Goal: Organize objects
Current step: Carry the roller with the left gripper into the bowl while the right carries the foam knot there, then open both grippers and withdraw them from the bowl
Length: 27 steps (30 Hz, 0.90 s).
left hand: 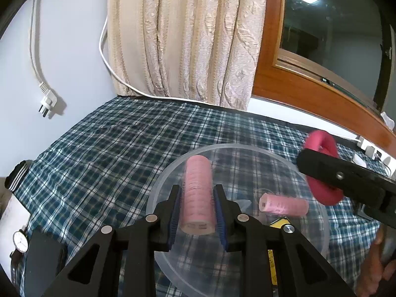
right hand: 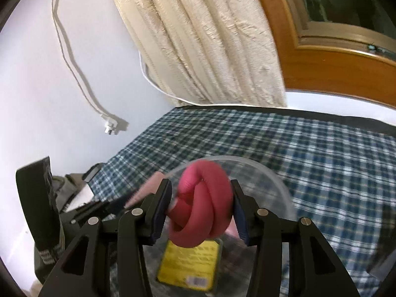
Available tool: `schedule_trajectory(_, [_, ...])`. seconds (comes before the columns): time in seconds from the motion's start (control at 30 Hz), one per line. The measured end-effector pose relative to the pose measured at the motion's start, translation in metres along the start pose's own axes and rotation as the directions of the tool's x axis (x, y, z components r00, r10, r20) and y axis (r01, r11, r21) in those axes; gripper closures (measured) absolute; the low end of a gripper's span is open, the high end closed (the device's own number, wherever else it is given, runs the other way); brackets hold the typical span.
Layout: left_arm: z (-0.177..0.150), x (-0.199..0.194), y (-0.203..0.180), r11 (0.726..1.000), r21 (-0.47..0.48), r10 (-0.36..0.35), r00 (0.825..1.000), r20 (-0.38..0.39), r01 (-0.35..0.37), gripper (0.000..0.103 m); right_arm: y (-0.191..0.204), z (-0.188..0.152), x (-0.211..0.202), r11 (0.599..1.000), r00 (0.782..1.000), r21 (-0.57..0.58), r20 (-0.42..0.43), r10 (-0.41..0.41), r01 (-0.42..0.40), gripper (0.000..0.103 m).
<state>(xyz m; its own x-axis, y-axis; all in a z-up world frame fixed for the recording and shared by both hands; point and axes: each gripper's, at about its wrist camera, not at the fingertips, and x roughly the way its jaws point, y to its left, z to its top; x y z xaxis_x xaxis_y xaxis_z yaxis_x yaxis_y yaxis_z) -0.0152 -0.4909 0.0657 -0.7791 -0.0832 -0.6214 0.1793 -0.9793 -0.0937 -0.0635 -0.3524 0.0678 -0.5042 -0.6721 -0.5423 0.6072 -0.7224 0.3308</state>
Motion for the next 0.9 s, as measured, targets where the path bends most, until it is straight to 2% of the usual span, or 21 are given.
schedule_trajectory(0.03, [0.000,0.000,0.001,1.000,-0.004,0.002,1.000,0.000,-0.002,0.074,0.000,0.001,0.001,1.000,1.000,0.008,-0.004,0.018,-0.018,0.050])
schedule_trajectory(0.1, [0.000,0.000,0.003,1.000,-0.011,0.005,1.000,0.001,-0.005,0.066,-0.001,0.002,0.001,0.999,0.999,0.027,0.001,0.043,-0.043,0.034])
schedule_trajectory(0.13, [0.000,0.000,0.004,1.000,-0.015,0.006,1.000,0.002,-0.006,0.062,-0.002,0.001,0.000,0.999,0.999,0.030,0.010,0.041,-0.041,0.033])
schedule_trajectory(0.2, [0.000,-0.001,0.004,1.000,-0.017,0.012,1.000,0.009,-0.012,0.046,-0.004,0.000,-0.003,0.999,1.000,0.032,0.019,0.020,-0.021,0.033])
schedule_trajectory(0.43, [0.000,-0.001,0.004,1.000,-0.016,0.020,1.000,0.009,-0.020,0.031,-0.029,-0.006,-0.019,0.993,0.999,0.116,0.034,-0.018,0.014,0.033])
schedule_trajectory(0.67, [0.001,-0.003,0.007,0.999,-0.033,0.030,0.999,0.017,-0.029,0.010,-0.046,-0.017,-0.036,0.987,0.996,0.144,0.044,-0.080,0.073,0.033])
schedule_trajectory(0.9, [0.001,-0.002,0.013,0.997,-0.062,0.046,0.999,0.015,-0.045,0.008,-0.059,-0.029,-0.048,0.979,0.991,0.167,0.033,-0.126,0.119,0.033])
